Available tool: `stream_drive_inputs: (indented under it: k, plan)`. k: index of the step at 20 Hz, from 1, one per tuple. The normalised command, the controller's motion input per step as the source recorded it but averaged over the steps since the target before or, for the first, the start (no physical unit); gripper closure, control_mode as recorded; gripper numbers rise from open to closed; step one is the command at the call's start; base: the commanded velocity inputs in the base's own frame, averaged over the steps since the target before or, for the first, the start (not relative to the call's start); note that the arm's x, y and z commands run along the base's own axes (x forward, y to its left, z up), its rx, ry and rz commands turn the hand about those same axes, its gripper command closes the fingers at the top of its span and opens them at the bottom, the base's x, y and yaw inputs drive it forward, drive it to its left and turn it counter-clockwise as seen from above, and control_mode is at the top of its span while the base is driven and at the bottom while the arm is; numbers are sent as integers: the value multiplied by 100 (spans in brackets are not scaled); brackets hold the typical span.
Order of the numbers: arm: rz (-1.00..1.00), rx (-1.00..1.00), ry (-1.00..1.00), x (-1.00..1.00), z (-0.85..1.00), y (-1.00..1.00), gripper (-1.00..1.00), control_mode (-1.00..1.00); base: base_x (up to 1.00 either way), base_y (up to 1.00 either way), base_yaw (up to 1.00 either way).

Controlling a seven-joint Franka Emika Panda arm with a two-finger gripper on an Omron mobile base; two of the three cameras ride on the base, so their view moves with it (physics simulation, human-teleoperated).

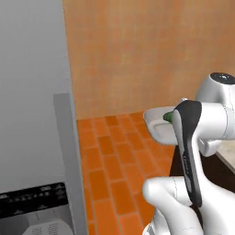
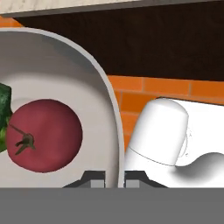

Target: Take the meat container that has the chicken drumstick and place it on the second highest rack of the freezer. Then take the vegetable container that has the tomato and broccoli and place it on the highest rack of the freezer.

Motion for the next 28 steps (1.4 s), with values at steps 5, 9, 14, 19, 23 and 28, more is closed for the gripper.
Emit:
stream_drive_inputs:
  k: [5,9,14,19,23,28]
  plan:
    - [0,0,0,0,0,0,100,100,100,-35,0]
    - [0,0,0,0,0,0,100,100,100,-37,0]
    - [0,0,0,0,0,0,100,100,96,-31,7]
    - [0,0,0,0,0,0,100,100,30,-27,67]
    - [0,0,0,0,0,0,100,100,18,-12,95]
    - [0,0,0,0,0,0,100,100,16,-31,88]
